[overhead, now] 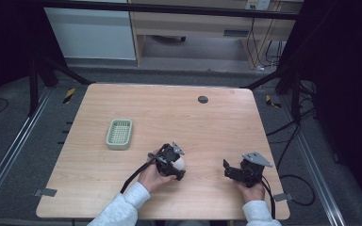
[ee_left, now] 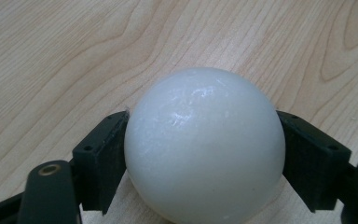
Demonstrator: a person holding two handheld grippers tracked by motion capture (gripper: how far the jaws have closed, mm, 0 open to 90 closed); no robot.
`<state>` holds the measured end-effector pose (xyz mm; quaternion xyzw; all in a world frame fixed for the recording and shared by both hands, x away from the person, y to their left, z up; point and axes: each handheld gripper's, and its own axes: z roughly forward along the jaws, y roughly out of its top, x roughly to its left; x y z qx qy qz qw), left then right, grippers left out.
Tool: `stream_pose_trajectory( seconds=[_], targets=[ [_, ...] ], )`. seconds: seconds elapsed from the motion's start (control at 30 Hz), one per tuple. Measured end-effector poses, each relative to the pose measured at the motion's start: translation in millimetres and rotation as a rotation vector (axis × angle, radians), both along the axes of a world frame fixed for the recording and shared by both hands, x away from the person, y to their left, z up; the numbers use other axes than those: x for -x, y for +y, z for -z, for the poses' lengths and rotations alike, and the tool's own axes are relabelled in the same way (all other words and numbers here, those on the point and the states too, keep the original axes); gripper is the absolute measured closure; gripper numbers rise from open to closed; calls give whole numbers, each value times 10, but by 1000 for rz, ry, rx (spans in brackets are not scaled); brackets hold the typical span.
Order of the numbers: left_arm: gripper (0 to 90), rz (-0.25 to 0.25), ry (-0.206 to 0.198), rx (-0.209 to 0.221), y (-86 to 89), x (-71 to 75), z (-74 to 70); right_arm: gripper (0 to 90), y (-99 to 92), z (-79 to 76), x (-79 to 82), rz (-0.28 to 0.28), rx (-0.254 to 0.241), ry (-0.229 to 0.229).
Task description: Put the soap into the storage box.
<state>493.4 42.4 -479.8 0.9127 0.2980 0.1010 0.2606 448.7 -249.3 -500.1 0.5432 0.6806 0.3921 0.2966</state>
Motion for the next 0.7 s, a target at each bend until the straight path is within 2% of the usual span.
stream_pose_trajectory(
  seconds=[0.43, 0.63, 0.7],
  targets=[
    [225, 0, -11, -8, -13, 7, -1, 38, -1, 0, -1, 1, 0, 1],
    [226, 6, -20, -39, -16, 0, -30, 38, -3, -1, -1, 2, -1, 1],
    [226, -1, -16, -24, -9, 1, -46, 38, -1, -3, 1, 2, -4, 2]
  ],
)
